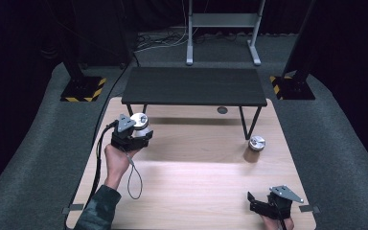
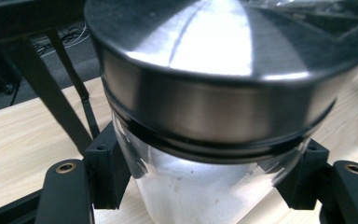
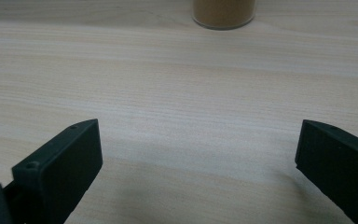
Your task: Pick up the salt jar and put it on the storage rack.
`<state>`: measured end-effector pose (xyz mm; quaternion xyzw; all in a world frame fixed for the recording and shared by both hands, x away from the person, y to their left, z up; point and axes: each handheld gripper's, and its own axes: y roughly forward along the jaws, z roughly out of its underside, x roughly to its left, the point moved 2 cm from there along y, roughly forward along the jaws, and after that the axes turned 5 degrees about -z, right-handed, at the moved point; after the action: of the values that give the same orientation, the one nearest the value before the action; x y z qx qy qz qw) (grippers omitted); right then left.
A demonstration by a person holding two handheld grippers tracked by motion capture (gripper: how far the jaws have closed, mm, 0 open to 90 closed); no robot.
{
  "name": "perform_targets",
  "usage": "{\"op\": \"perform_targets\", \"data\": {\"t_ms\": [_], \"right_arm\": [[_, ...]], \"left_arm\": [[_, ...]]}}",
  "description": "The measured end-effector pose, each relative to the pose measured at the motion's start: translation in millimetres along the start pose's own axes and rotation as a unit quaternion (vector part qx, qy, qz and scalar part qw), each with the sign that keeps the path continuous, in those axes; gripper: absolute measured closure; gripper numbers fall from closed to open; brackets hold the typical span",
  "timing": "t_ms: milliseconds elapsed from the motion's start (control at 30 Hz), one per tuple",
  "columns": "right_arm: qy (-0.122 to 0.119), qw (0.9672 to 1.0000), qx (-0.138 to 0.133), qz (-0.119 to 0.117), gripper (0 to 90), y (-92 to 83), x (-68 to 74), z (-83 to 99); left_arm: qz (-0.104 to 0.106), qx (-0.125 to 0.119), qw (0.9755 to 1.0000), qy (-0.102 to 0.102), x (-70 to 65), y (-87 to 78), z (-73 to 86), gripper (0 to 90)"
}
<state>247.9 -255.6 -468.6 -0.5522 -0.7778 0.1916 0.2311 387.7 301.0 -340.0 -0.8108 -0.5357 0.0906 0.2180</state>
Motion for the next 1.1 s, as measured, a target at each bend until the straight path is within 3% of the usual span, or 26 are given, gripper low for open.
{"op": "perform_targets", "data": {"t_ms": [1100], "right_arm": [[0.000,1.0000,0.002,0.001,0.0,0.4,0.4,-0.7]], "left_arm": [[0.015,-0.001,0.9995,0.029,-2.9,10.2,-41.6,31.3]]}}
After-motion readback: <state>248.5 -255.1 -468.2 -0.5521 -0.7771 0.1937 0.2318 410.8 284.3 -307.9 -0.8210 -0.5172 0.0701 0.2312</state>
